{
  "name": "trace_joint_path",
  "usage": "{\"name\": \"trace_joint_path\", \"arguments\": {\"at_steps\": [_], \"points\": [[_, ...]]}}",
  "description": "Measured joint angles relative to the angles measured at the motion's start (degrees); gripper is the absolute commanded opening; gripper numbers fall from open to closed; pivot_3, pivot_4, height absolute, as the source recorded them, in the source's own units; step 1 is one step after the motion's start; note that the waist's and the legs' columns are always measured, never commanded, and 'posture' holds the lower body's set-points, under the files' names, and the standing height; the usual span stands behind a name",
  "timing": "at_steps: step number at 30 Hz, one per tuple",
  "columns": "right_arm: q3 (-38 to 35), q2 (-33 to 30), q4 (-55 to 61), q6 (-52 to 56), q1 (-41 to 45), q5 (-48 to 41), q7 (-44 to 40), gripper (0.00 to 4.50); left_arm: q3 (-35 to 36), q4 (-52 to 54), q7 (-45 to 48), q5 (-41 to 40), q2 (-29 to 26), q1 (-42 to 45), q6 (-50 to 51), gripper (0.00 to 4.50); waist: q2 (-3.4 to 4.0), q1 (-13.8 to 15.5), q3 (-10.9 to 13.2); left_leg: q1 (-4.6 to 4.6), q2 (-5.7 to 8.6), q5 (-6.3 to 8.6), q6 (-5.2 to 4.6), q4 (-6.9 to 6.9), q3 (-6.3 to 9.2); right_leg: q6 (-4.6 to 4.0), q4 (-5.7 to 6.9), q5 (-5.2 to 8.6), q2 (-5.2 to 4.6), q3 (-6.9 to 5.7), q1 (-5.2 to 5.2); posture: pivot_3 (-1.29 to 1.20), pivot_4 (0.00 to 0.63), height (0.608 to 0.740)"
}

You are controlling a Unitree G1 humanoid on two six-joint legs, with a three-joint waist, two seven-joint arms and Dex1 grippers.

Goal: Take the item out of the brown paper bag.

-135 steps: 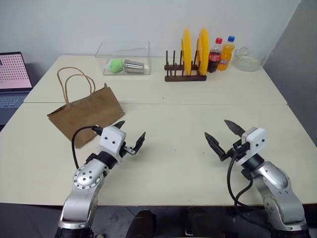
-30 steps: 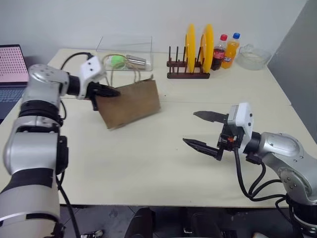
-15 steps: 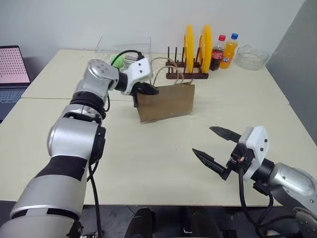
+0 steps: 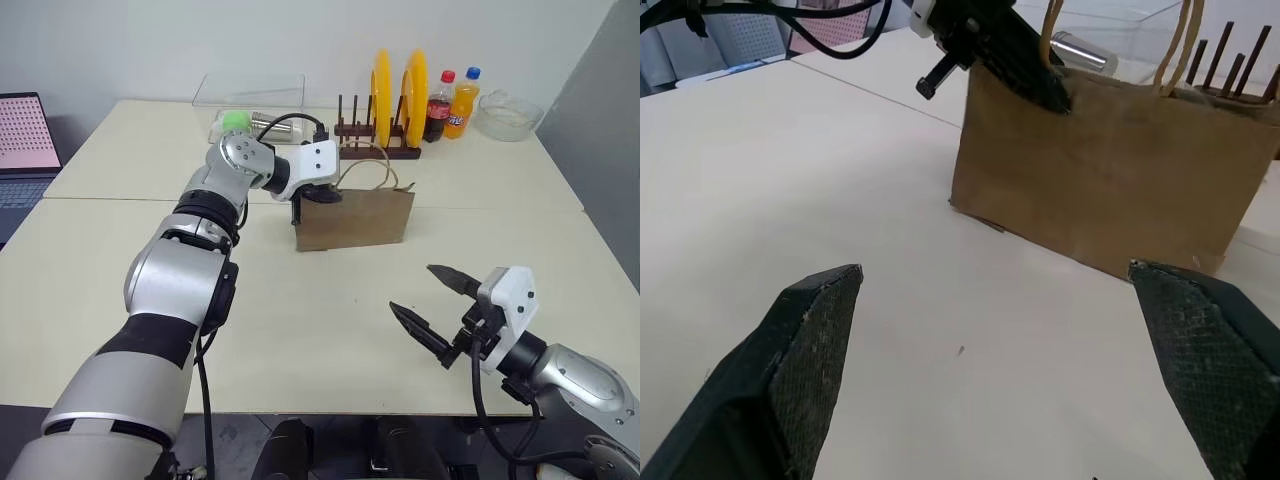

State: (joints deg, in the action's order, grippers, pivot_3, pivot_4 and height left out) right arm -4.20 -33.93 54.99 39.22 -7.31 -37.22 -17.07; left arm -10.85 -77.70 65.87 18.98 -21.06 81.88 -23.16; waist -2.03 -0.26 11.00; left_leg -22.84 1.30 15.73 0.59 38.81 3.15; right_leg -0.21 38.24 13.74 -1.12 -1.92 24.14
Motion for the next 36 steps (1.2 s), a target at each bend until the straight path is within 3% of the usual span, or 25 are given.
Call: {"name": "trace_joint_path", "arguments": {"at_steps": [8, 26, 36], "points": [[-0.1, -0.4, 0.0, -0.1, 3.8, -0.4, 0.1, 4.5, 0.8, 0.0, 2.1, -0.8, -0.4, 0.0, -0.1, 3.88, 0.0, 0.0, 0.0, 0.05, 0.0, 0.0, 0.0, 0.01, -0.07, 0.0, 0.07, 0.0, 0.01, -0.02, 0.0, 0.0, 0.15, 0.74], [-0.2, -1.1, -0.1, -2.0, 8.4, 0.2, -2.2, 4.5, 7.5, 0.6, 5.7, -6.5, -7.7, 2.9, 0.3, 3.88, 0.0, -0.2, 0.0, 0.17, 0.01, 0.0, 0.0, 0.07, -0.08, 0.0, 0.47, 0.01, -0.01, -0.03, 0.03, 0.0, 0.15, 0.74], [-0.2, -1.0, -1.4, -3.0, 10.5, 0.4, -3.4, 4.5, 15.9, 8.7, 8.9, -16.9, -15.3, -1.4, 1.2, 3.88, 0.01, -0.2, 0.0, 0.26, 0.01, 0.0, 0.01, 0.1, -0.1, -0.02, 0.59, 0.01, -0.04, 0.03, 0.02, 0.0, 0.15, 0.74]]}}
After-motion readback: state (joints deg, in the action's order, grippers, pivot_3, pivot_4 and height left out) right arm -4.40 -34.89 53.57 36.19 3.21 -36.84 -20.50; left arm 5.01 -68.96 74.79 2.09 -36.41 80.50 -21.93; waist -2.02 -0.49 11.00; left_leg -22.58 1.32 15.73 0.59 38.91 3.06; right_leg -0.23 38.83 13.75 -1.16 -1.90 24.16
